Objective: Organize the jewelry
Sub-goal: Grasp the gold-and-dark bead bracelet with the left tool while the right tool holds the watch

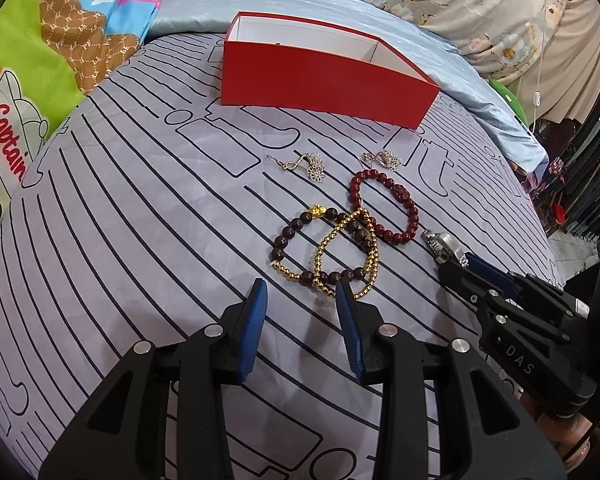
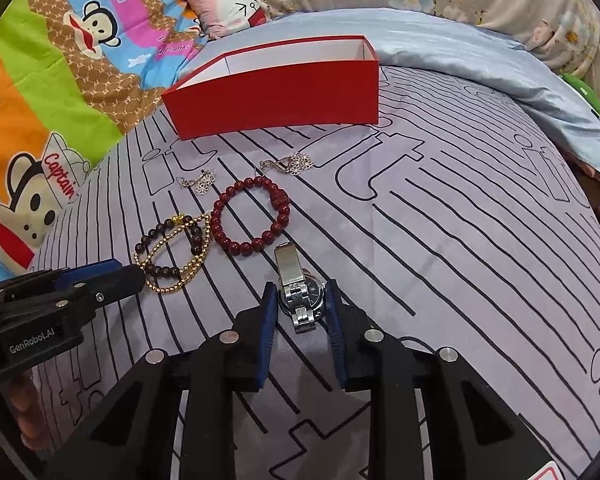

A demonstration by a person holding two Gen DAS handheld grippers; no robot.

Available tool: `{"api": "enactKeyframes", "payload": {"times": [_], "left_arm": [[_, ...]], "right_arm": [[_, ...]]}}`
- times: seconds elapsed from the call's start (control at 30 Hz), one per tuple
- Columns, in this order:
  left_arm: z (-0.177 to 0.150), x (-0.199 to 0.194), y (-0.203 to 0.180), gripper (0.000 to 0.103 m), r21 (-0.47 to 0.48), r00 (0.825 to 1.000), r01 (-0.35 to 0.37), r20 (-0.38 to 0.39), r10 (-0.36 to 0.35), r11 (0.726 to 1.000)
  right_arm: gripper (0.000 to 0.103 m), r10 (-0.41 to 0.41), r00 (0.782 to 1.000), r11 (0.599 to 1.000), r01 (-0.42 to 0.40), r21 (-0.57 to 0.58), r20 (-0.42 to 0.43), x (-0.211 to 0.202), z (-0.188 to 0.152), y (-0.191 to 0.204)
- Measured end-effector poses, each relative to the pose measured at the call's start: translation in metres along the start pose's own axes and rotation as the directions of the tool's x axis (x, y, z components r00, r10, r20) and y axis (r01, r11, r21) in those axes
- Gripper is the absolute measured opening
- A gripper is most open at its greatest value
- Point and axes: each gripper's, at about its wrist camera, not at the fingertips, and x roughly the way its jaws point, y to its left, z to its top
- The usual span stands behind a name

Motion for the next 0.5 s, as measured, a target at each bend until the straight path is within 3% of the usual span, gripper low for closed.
{"api": "enactKeyframes", "payload": {"times": [0.5], "left_arm": [[0.017, 0.004, -0.015, 0.033, 0.035, 0.999, 0.042, 0.024, -0.043, 0.998]], "right_arm": [[0.023, 0.033, 0.999, 0.995, -0.032, 0.09, -0.005, -0.008, -0.004, -0.013]]}}
